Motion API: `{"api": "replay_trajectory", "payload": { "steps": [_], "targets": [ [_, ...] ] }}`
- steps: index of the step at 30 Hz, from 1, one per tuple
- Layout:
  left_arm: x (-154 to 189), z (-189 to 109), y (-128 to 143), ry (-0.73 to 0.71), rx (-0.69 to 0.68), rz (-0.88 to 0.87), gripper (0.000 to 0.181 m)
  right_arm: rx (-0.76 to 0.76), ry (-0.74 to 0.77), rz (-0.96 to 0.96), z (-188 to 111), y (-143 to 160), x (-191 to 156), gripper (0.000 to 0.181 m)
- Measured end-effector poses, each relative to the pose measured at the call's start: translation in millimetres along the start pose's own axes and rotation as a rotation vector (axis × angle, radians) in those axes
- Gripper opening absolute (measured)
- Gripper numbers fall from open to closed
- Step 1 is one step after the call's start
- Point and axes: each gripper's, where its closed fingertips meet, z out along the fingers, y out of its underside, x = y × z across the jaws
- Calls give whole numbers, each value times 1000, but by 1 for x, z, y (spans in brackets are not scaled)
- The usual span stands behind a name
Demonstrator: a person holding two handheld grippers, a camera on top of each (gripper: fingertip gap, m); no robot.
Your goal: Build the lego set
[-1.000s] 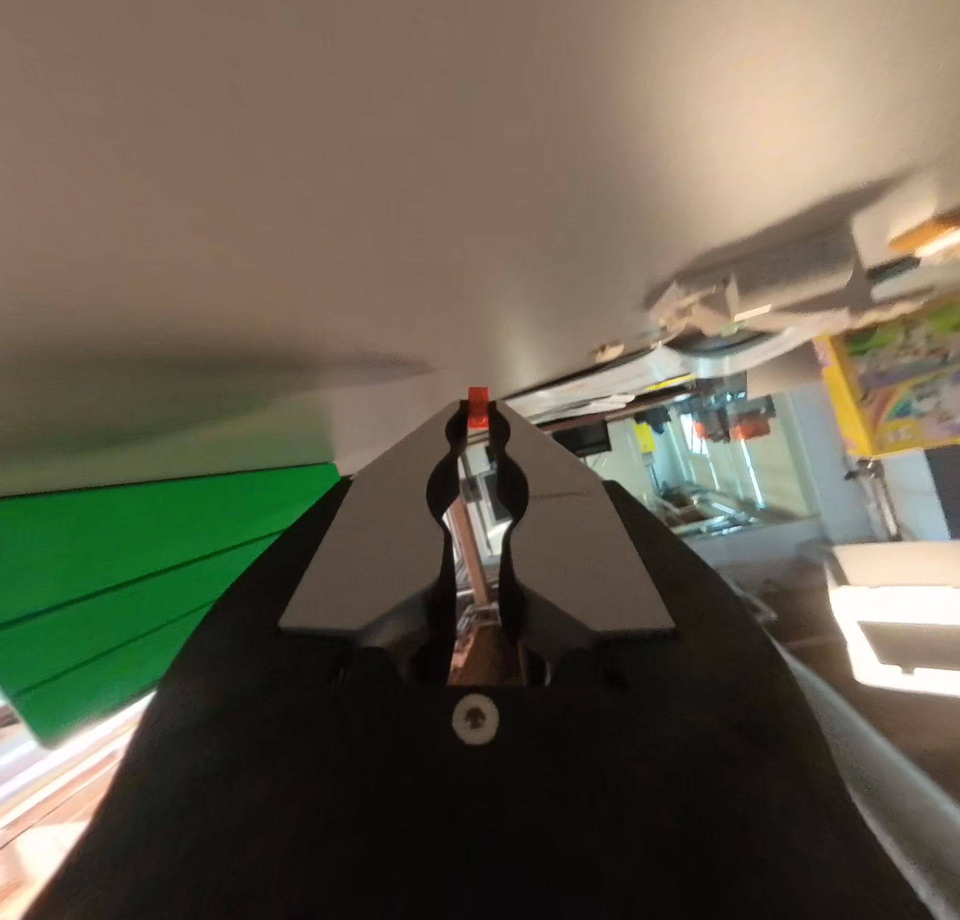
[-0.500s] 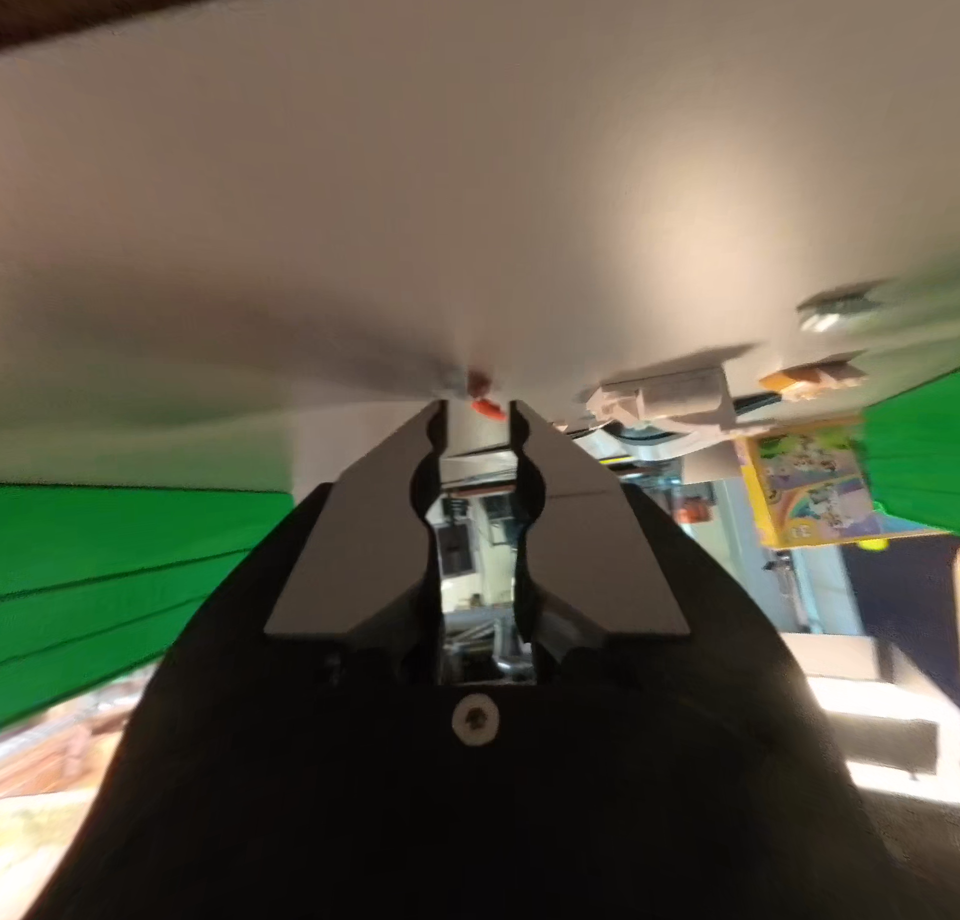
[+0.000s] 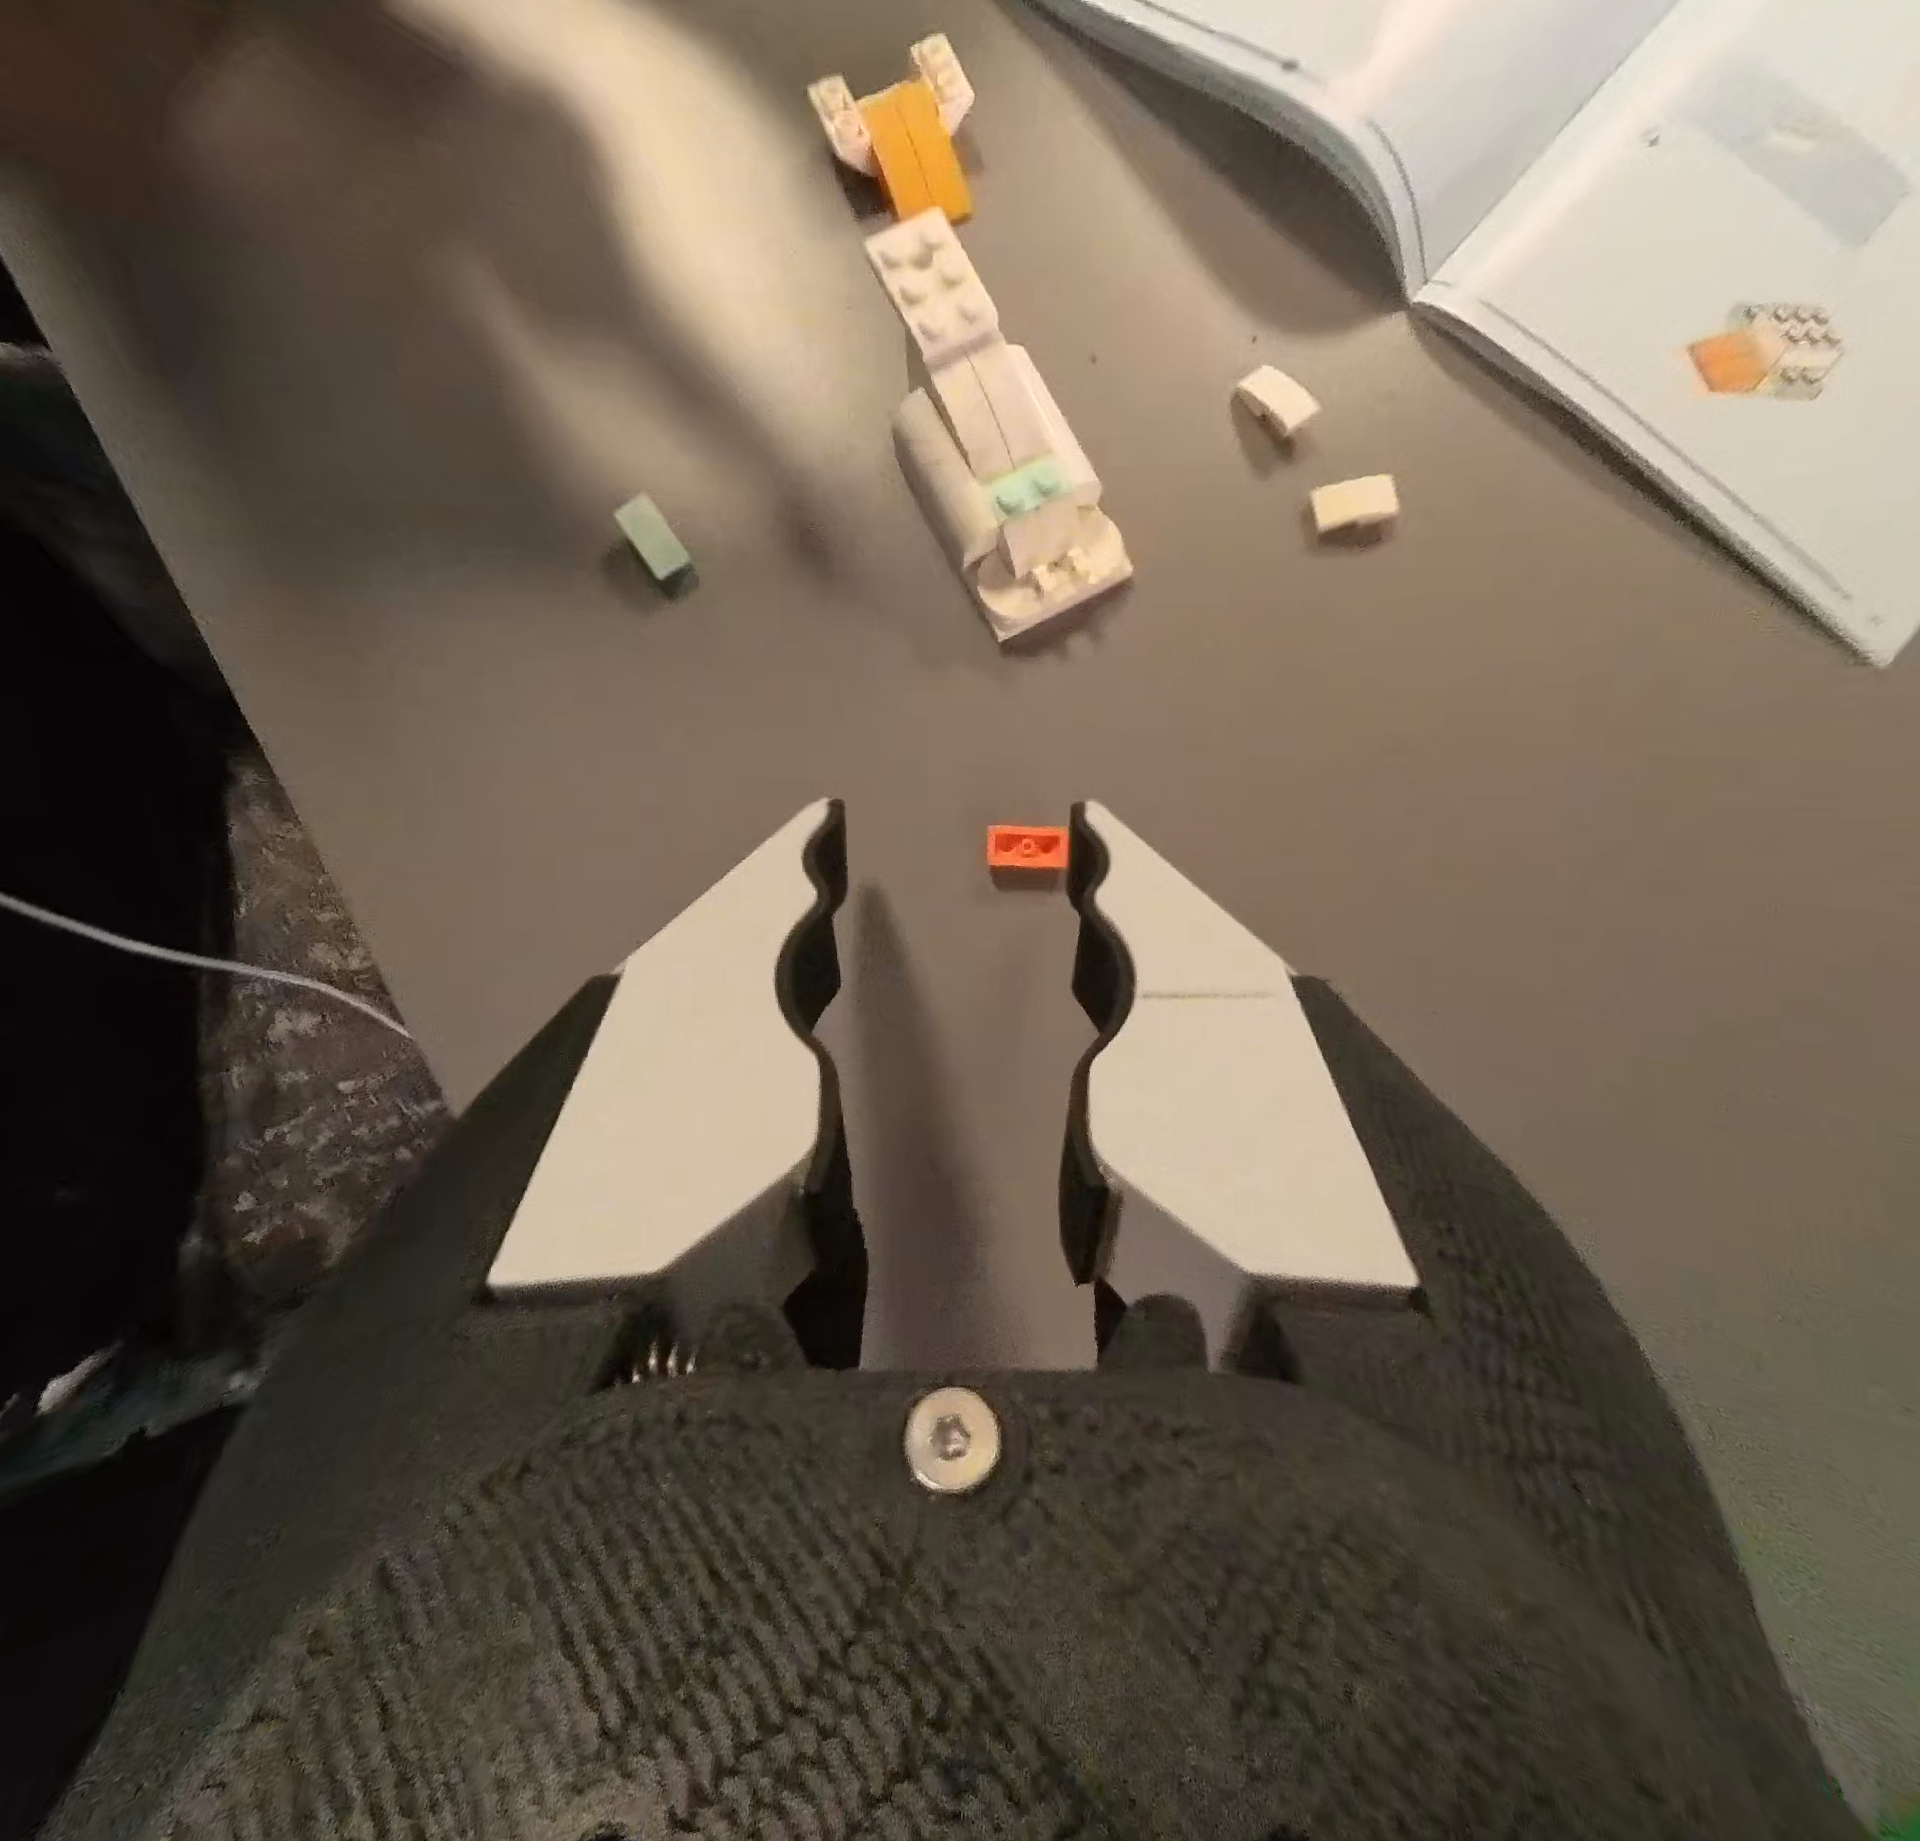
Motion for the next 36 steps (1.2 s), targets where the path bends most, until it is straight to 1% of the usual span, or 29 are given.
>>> {"api": "replay_trajectory", "payload": {
  "steps": [1,3,5,8,10,11,14,15,16,18,19,21,23,25,30,36],
  "targets": [
    [3,0,0,14,4,5,15,25,-10,13,2,3,1,40],
    [10,1,0,57,3,14,15,53,-18,23,5,11,5,37],
    [15,1,1,76,-2,37,16,112,-10,28,6,10,11,34],
    [19,2,3,88,-15,73,16,159,-50,54,5,9,11,30],
    [21,3,4,99,-26,83,16,170,-51,45,5,10,13,22],
    [22,4,5,104,-27,87,16,171,-53,33,5,11,14,15],
    [26,4,5,130,-24,89,16,148,-81,-37,2,8,13,15],
    [29,4,4,150,-20,87,15,185,-96,-56,-5,-5,12,14],
    [34,3,4,179,-14,86,15,243,-129,-72,-14,-25,6,14],
    [43,3,3,226,-5,102,16,318,-210,-155,-32,-65,-15,14],
    [46,3,3,242,-2,116,16,326,-247,-218,-37,-81,-28,14],
    [52,2,0,271,14,128,16,314,-319,-338,-40,-103,-56,14],
    [55,0,-2,287,33,137,16,275,-380,-429,-36,-114,-77,14],
    [57,-2,-7,300,61,141,16,233,-407,-490,-30,-121,-87,15],
    [56,-5,-11,289,95,151,16,171,-451,-563,-24,-132,-95,15],
    [55,-7,-16,283,119,142,16,171,-481,-584,-33,-141,-98,15]
  ]
}}
